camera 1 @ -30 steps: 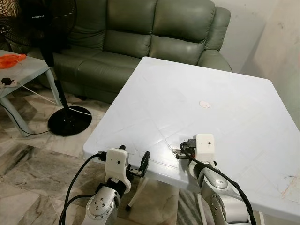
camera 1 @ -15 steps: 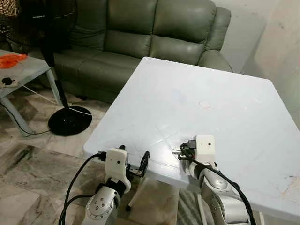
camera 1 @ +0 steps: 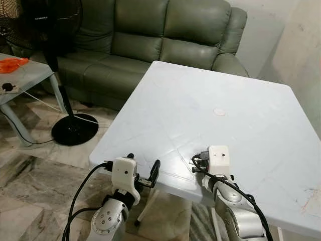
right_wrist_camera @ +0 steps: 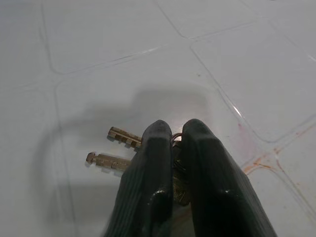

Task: Hang keys on a hook

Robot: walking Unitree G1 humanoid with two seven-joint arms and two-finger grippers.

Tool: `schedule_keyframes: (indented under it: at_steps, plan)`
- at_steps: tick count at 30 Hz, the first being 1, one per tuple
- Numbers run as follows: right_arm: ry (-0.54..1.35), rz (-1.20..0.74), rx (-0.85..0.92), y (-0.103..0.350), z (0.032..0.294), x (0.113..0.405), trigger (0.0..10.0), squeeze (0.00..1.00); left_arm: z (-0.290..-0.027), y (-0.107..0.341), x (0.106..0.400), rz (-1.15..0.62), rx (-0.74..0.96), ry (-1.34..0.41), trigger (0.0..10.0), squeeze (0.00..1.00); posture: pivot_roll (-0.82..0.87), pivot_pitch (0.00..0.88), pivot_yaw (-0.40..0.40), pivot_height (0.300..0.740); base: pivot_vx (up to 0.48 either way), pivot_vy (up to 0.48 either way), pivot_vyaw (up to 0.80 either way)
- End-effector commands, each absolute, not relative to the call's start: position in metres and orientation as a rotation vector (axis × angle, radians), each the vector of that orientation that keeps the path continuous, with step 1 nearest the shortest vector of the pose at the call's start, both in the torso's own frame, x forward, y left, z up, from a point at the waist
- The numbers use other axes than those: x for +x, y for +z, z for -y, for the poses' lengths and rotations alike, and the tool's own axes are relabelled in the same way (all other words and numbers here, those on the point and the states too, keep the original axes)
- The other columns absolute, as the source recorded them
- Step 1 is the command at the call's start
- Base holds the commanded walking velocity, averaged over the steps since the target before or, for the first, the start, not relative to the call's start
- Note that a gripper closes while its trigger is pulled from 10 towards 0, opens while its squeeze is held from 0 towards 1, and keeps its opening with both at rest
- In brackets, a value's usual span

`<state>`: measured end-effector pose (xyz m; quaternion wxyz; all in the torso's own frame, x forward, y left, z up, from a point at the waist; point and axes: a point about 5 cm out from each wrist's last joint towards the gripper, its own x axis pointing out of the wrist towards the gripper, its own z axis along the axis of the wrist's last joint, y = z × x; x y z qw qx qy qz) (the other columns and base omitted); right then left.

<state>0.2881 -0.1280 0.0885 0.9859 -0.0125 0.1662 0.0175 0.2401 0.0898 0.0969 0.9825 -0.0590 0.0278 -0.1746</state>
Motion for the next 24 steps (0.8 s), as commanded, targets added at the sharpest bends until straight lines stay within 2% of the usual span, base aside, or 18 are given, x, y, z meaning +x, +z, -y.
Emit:
schedule_keyframes:
  at_steps: [1, 2, 3, 4, 19, 20, 22, 23, 24]
  plan:
    - [0.012, -0.325, -0.024, 0.09, 0.132, 0.289, 2.5, 0.0, -0.089, 0.1, 0.239, -0.049, -0.132, -0.345, 10.0, 0.0, 0.06, 0.058, -0.097, 0.74, 0.0, 0.0, 0.0]
    - [0.004, -0.327, -0.029, 0.09, 0.133, 0.29, 1.8, 0.0, -0.089, 0.1, 0.239, -0.049, -0.132, -0.345, 10.0, 0.0, 0.06, 0.058, -0.097, 0.74, 0.0, 0.0, 0.0]
    - [0.004, -0.327, -0.029, 0.09, 0.133, 0.29, 1.8, 0.0, -0.089, 0.1, 0.239, -0.049, -0.132, -0.345, 10.0, 0.0, 0.06, 0.058, -0.097, 0.74, 0.0, 0.0, 0.0]
    - [-0.003, -0.325, -0.019, 0.09, 0.134, 0.29, 0.0, 0.0, -0.089, 0.1, 0.239, -0.049, -0.134, -0.345, 10.0, 0.0, 0.06, 0.058, -0.098, 0.74, 0.0, 0.0, 0.0]
    - [-0.052, -0.304, 0.014, 0.093, 0.139, 0.293, 0.0, 0.0, -0.089, 0.1, 0.239, -0.054, -0.146, -0.344, 10.0, 0.0, 0.06, 0.061, -0.095, 0.74, 0.0, 0.0, 0.0]
    - [-0.059, -0.309, 0.011, 0.093, 0.14, 0.293, 1.6, 0.0, -0.089, 0.1, 0.239, -0.054, -0.146, -0.343, 10.0, 0.0, 0.06, 0.061, -0.095, 0.74, 0.0, 0.0, 0.0]
    - [-0.079, -0.302, 0.002, 0.093, 0.143, 0.295, 10.0, 0.0, -0.089, 0.1, 0.239, -0.054, -0.148, -0.343, 10.0, 0.0, 0.06, 0.061, -0.095, 0.74, 0.0, 0.0, 0.0]
    - [-0.079, -0.301, 0.004, 0.093, 0.144, 0.295, 10.0, 0.0, -0.089, 0.1, 0.239, -0.054, -0.148, -0.343, 10.0, 0.0, 0.06, 0.061, -0.095, 0.74, 0.0, 0.0, 0.0]
    - [-0.09, -0.309, 0.035, 0.092, 0.145, 0.295, 10.0, 0.05, -0.089, 0.1, 0.239, -0.055, -0.149, -0.344, 10.0, 0.0, 0.06, 0.061, -0.095, 0.74, 0.0, 0.0, 0.0]
